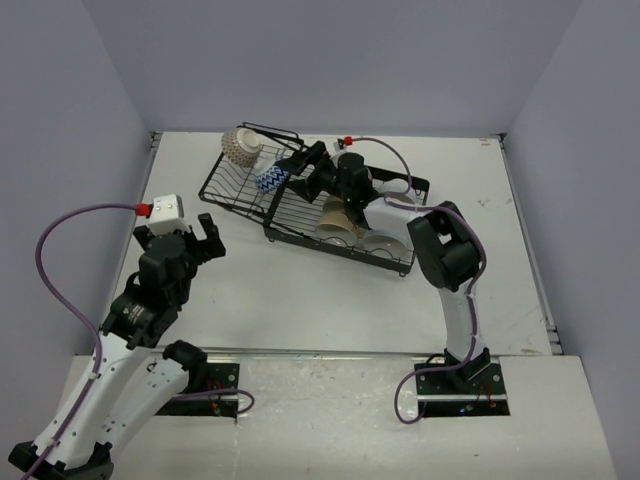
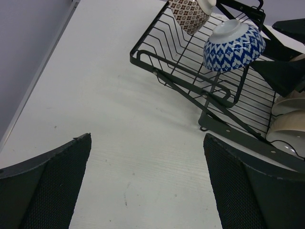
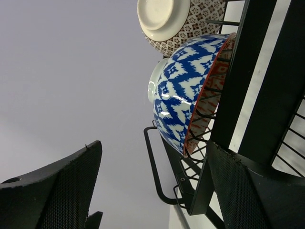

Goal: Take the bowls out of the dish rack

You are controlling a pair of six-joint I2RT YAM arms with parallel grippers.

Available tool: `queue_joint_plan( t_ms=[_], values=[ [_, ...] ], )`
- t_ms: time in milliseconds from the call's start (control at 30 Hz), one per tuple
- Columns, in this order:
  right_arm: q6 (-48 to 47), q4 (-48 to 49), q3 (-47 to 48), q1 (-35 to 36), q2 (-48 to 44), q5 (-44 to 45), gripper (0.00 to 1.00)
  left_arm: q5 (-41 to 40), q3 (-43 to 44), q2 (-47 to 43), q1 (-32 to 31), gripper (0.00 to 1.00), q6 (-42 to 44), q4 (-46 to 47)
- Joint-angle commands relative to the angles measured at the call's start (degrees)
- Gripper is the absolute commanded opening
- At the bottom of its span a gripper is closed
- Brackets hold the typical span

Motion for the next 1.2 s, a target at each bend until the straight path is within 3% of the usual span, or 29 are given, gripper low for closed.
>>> queue_joint_plan(
  t_ms=[0,900,1167],
  values=[
    [1.07,4.13,2.71,0.32,0.35,-2.07,0.9,0.77,-0.36,0.26,0.47,1.0,1.24,2.69],
    [4.32,9.05,8.42,0.23,7.21,-7.08,0.89,1.91,-0.54,0.17,0.56,1.0,1.51,3.04],
    [5.2,11.6,11.23,0.23,10.63,-8.13,0.84,2.08,-0.54,-0.01,0.56,1.0,1.51,3.04]
  ],
)
